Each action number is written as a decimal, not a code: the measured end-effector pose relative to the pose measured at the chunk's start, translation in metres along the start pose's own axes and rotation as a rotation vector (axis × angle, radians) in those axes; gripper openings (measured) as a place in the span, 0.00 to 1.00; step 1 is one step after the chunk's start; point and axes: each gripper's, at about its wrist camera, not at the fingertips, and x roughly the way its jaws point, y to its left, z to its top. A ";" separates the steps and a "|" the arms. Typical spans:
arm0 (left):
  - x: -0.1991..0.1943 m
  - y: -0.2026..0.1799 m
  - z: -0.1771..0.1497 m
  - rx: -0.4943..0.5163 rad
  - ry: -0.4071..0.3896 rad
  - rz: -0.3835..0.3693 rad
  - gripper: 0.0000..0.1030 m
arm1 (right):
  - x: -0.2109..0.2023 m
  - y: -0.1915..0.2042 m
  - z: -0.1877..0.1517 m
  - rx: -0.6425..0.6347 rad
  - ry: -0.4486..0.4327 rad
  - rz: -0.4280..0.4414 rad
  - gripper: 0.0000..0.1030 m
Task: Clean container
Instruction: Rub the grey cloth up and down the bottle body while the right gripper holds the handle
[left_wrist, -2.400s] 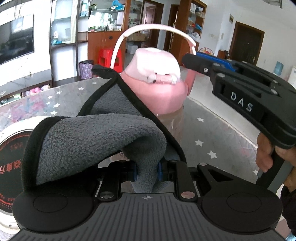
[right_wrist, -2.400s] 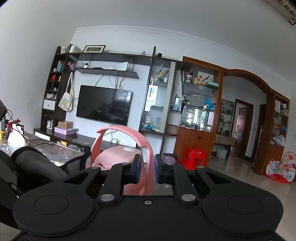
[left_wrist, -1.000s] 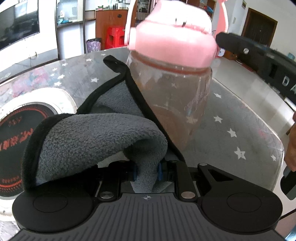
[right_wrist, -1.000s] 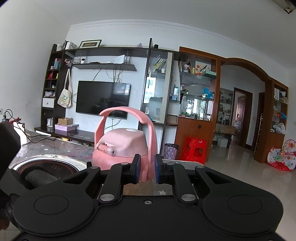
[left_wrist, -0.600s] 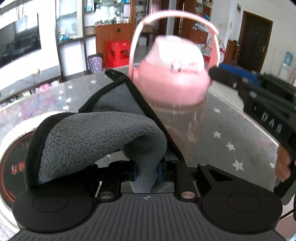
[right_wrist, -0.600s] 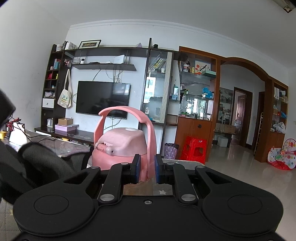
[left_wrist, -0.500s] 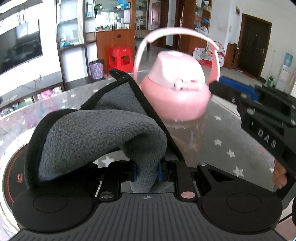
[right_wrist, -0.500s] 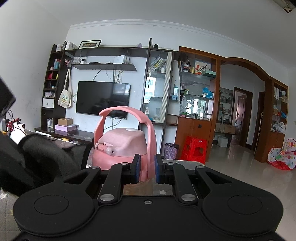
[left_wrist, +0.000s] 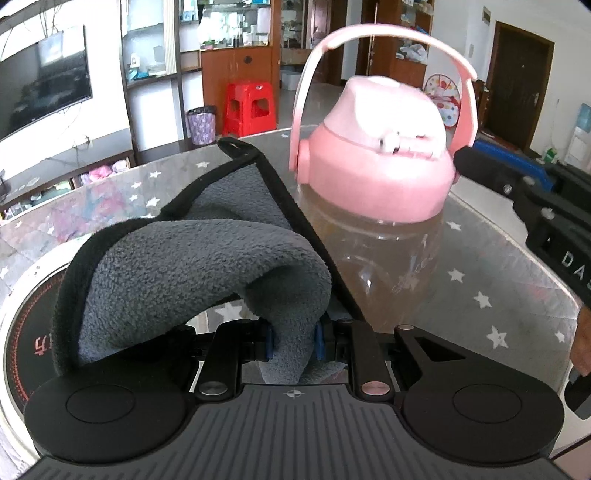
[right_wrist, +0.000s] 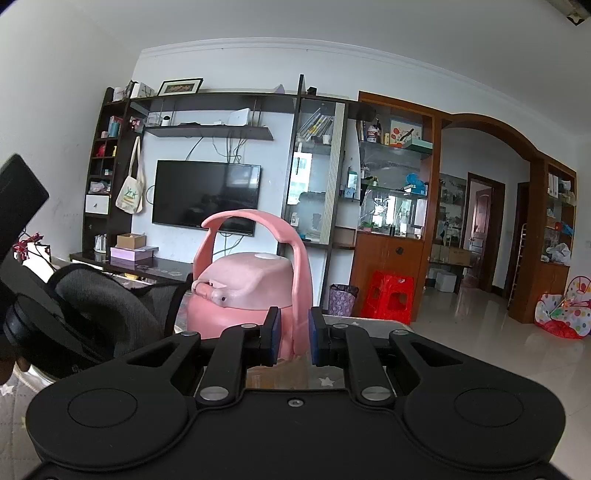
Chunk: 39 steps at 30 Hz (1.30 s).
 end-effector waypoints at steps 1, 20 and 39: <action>0.002 0.000 -0.001 0.000 0.003 0.000 0.20 | 0.000 0.000 0.000 0.000 0.000 -0.001 0.16; 0.027 -0.001 -0.020 -0.003 0.075 0.012 0.20 | -0.001 0.001 -0.006 0.011 0.018 0.008 0.16; 0.029 -0.029 -0.026 0.050 0.087 -0.035 0.20 | 0.004 -0.003 -0.015 0.021 0.050 -0.013 0.16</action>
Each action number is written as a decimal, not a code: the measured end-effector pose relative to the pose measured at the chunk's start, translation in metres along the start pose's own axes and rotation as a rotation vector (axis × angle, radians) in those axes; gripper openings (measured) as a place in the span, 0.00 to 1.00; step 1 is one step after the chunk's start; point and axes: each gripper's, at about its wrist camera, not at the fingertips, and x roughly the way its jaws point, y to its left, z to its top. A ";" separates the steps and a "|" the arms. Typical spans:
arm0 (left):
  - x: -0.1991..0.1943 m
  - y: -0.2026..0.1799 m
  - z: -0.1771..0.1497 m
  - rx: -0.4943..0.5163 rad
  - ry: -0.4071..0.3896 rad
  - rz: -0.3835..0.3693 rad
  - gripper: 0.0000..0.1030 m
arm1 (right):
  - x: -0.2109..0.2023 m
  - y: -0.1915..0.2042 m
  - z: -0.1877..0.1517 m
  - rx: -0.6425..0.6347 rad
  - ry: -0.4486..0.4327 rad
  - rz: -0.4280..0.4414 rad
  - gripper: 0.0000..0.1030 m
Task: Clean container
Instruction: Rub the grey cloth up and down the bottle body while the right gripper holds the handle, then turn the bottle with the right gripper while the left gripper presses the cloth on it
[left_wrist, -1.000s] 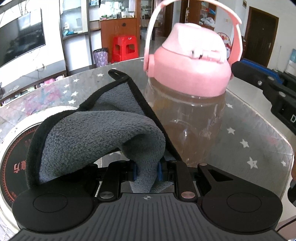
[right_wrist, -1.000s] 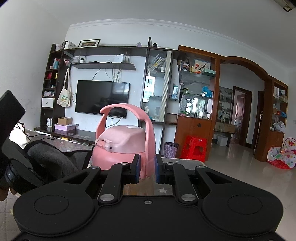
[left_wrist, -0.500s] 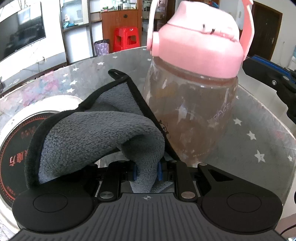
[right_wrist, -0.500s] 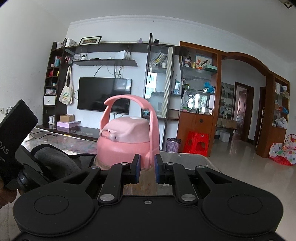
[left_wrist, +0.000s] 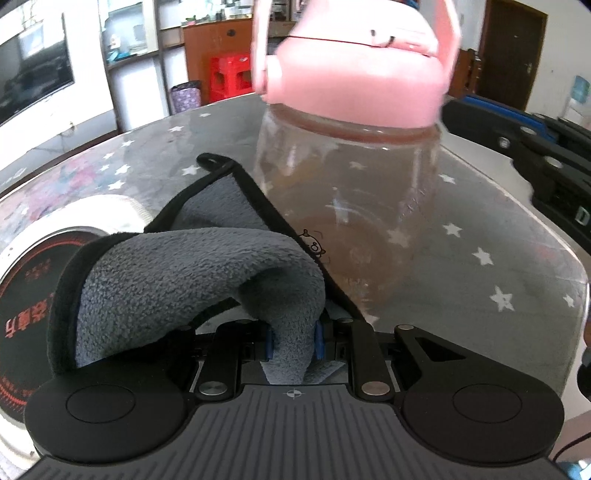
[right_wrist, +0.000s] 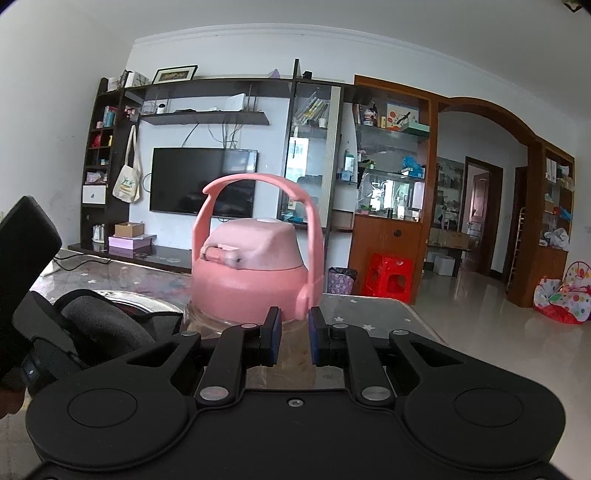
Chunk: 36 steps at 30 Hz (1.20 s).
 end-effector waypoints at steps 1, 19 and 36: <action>0.000 -0.003 0.000 0.006 0.000 -0.004 0.20 | 0.000 -0.001 0.000 0.000 0.001 -0.002 0.16; -0.026 -0.016 0.007 0.052 -0.076 -0.028 0.20 | -0.003 -0.006 -0.006 0.004 -0.012 -0.017 0.16; -0.045 -0.023 0.018 0.062 -0.136 -0.033 0.20 | -0.006 -0.010 0.001 0.002 -0.022 -0.017 0.16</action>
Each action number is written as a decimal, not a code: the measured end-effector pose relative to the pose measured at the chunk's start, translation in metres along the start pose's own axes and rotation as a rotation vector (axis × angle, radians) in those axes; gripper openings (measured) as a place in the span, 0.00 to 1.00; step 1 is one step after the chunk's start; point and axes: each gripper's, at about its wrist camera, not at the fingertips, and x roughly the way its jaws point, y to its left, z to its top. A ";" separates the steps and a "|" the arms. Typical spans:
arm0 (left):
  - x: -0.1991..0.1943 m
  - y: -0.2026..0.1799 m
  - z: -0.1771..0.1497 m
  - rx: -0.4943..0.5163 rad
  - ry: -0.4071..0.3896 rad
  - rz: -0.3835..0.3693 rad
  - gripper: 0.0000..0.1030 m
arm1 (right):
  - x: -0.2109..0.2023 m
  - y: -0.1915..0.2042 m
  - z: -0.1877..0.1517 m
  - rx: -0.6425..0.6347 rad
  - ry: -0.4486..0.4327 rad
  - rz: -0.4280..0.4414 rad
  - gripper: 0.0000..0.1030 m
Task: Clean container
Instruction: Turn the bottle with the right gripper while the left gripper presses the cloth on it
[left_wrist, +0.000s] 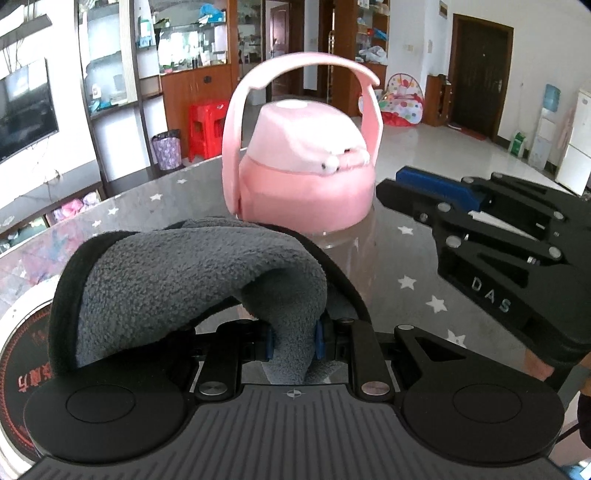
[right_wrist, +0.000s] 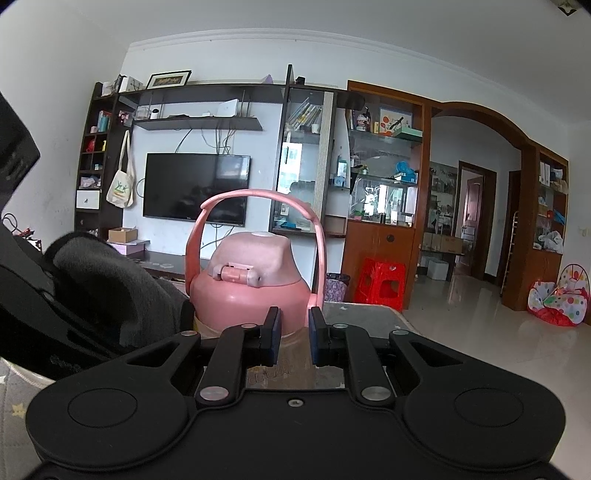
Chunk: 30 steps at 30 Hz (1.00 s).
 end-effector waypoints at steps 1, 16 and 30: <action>0.001 0.001 -0.001 -0.002 0.003 -0.001 0.20 | 0.000 0.000 0.001 0.000 0.001 -0.001 0.16; 0.021 0.008 -0.020 -0.049 0.084 -0.017 0.20 | 0.000 -0.001 -0.001 0.001 0.007 0.001 0.16; 0.037 0.018 -0.033 -0.081 0.149 -0.010 0.20 | 0.000 -0.001 -0.001 0.000 0.017 0.001 0.16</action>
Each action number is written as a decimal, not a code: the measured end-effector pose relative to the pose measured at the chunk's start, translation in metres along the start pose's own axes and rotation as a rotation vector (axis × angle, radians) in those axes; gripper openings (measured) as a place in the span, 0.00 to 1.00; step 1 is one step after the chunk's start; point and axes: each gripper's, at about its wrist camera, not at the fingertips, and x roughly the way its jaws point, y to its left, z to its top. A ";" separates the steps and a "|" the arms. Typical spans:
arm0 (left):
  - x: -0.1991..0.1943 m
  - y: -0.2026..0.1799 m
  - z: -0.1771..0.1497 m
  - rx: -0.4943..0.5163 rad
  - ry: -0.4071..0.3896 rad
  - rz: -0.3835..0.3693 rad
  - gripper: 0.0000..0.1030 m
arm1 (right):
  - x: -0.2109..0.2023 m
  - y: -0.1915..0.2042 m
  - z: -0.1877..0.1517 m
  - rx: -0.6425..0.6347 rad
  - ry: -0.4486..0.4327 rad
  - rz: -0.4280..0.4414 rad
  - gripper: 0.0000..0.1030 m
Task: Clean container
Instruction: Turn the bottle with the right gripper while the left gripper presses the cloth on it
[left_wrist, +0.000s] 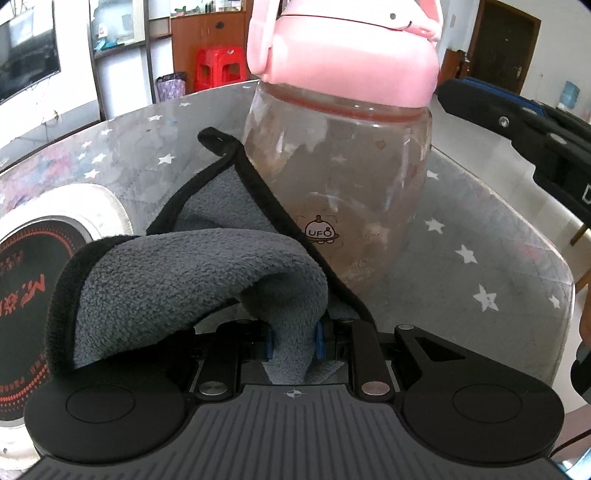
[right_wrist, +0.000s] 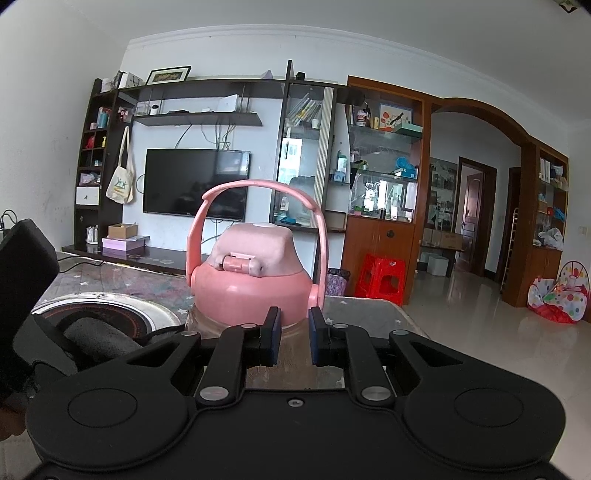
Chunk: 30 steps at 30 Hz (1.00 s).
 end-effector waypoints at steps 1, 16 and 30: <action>-0.002 0.002 0.003 0.005 -0.008 0.007 0.20 | 0.000 0.000 0.000 0.000 0.001 0.000 0.16; -0.045 0.004 0.034 0.058 -0.125 0.053 0.20 | 0.000 -0.001 0.002 0.009 -0.003 0.007 0.16; -0.040 0.007 0.038 0.052 -0.133 0.074 0.20 | -0.001 0.002 0.001 0.014 0.006 0.001 0.33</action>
